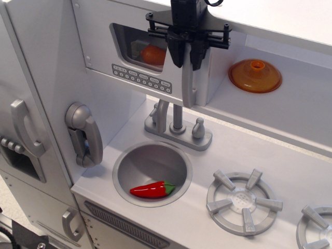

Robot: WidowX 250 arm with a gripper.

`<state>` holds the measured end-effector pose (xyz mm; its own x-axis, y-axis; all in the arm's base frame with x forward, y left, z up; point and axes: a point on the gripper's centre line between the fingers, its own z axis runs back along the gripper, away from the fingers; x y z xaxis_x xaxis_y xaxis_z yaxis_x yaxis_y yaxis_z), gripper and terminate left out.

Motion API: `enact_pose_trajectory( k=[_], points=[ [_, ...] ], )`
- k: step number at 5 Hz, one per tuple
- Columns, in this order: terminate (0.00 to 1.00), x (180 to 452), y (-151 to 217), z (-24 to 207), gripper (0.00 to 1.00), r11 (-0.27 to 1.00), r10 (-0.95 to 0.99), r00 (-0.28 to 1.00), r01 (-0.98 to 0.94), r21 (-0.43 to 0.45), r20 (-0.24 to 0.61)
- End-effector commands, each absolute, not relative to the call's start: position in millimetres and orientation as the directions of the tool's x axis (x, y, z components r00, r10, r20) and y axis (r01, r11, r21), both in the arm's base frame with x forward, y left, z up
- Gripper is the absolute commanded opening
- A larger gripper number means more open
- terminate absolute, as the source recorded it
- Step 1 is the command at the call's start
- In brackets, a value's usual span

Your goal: Open microwave

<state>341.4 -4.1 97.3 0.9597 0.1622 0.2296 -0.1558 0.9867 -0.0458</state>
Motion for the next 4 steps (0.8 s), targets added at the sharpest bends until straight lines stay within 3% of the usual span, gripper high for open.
enact_pose_trajectory(
  k=[1, 2, 4],
  points=[
    [0.0, 308.7, -1.0, 117.0, 0.0, 0.994, 0.108, 0.957, -0.098, -0.05, 0.27],
    [0.0, 289.5, 1.4, 118.8, 1.0, 0.997, 0.078, 0.968, -0.083, 0.012, 0.238],
    [0.0, 257.4, -2.4, 115.7, 1.0, 0.993, 0.12, 0.979, -0.121, -0.004, 0.167]
  ],
)
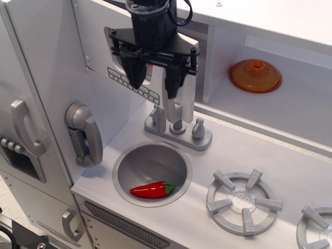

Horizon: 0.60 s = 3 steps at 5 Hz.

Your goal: Open microwave

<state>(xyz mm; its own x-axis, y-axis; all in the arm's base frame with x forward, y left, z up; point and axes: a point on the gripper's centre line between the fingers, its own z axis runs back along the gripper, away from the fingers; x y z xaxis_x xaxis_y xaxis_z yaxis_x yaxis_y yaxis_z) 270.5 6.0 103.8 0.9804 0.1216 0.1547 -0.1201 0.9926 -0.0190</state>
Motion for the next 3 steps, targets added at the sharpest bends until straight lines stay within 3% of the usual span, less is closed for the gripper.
enact_pose_trajectory(
  k=[1, 3],
  points=[
    [0.0, 257.3, -24.0, 113.3, 1.0, 0.997, 0.083, 0.989, -0.083, -0.012, 0.122],
    [0.0, 289.4, -81.7, 125.8, 1.0, 0.999, 0.016, 0.995, -0.013, -0.033, 0.096]
  ],
)
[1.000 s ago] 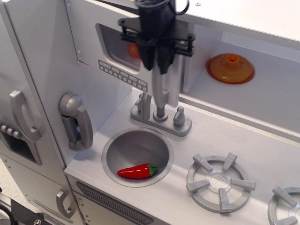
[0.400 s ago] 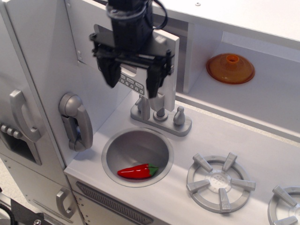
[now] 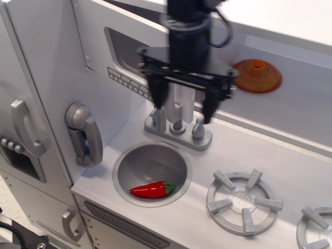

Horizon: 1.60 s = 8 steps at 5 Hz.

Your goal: Open microwave

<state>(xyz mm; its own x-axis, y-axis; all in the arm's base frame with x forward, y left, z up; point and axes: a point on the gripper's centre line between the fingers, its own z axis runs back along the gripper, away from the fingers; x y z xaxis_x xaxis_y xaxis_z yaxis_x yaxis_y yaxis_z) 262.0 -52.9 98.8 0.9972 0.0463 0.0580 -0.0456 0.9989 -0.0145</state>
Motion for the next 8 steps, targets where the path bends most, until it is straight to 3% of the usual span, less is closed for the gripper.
enact_pose_trajectory(
  k=[1, 2, 4, 8],
  points=[
    [0.0, 308.3, -99.3, 134.8, 1.0, 0.998, 0.009, 0.996, -0.004, -0.058, 0.092],
    [0.0, 330.5, -100.8, 144.2, 1.0, 0.998, -0.029, 0.994, 0.034, -0.046, 0.105],
    [0.0, 349.8, -80.9, 139.5, 1.0, 0.997, -0.072, 0.989, 0.076, -0.025, 0.127],
    [0.0, 313.3, 3.8, 136.5, 1.0, 0.997, -0.057, 0.986, 0.066, -0.051, 0.157]
  ],
)
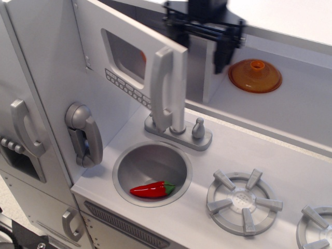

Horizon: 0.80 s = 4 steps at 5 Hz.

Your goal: Open microwave

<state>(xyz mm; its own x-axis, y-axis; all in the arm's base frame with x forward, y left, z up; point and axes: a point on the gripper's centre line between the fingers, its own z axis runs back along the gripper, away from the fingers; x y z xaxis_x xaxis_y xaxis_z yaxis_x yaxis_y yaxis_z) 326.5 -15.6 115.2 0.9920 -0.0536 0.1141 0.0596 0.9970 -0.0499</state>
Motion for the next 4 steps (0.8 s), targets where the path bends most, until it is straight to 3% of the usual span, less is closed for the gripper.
enact_pose_trajectory(
  k=[1, 2, 4],
  points=[
    [0.0, 291.8, 20.8, 129.3, 1.0, 0.997, -0.058, 0.986, 0.065, -0.035, 0.158],
    [0.0, 268.8, 40.5, 116.3, 1.0, 0.997, -0.071, 0.988, 0.073, -0.012, 0.135],
    [0.0, 248.6, 83.0, 118.3, 1.0, 0.995, -0.104, 0.983, 0.102, 0.016, 0.148]
  ],
)
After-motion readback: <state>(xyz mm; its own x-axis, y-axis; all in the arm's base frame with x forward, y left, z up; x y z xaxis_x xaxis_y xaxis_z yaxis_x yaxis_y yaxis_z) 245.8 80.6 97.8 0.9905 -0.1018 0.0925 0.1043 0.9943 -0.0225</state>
